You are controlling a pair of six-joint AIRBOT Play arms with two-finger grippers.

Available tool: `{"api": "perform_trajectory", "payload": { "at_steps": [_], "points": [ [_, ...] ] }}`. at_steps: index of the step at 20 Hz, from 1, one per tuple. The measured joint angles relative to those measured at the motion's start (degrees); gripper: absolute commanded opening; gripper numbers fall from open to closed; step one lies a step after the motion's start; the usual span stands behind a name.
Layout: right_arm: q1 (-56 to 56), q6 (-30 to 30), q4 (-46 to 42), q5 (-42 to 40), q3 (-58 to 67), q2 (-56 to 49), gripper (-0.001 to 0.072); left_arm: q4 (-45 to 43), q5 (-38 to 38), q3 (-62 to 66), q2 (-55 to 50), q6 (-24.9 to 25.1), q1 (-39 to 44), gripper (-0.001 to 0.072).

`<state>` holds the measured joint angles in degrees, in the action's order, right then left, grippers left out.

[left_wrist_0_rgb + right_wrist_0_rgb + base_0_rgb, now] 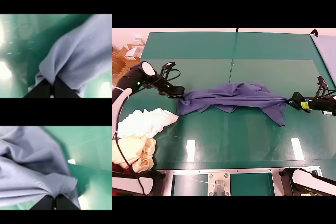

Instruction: Fold the shirts.

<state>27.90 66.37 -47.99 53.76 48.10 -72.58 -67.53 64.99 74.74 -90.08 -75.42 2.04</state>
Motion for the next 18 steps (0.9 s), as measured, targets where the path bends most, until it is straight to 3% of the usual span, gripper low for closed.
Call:
{"api": "perform_trajectory", "payload": {
  "at_steps": [10,14,18],
  "points": [
    [1.6,-2.25,2.8,8.11,7.37,-0.42,0.0014,9.31,6.16,6.51,1.66,3.43,-0.39,0.0028],
    [1.62,1.51,4.35,11.87,21.57,5.53,0.0014,12.07,7.15,21.55,6.58,3.74,-0.39,0.0029],
    [1.64,6.6,5.2,12.52,39.69,12.59,0.0014,15.21,3.02,37.83,14.49,3.89,-0.42,0.0029]
  ]
}}
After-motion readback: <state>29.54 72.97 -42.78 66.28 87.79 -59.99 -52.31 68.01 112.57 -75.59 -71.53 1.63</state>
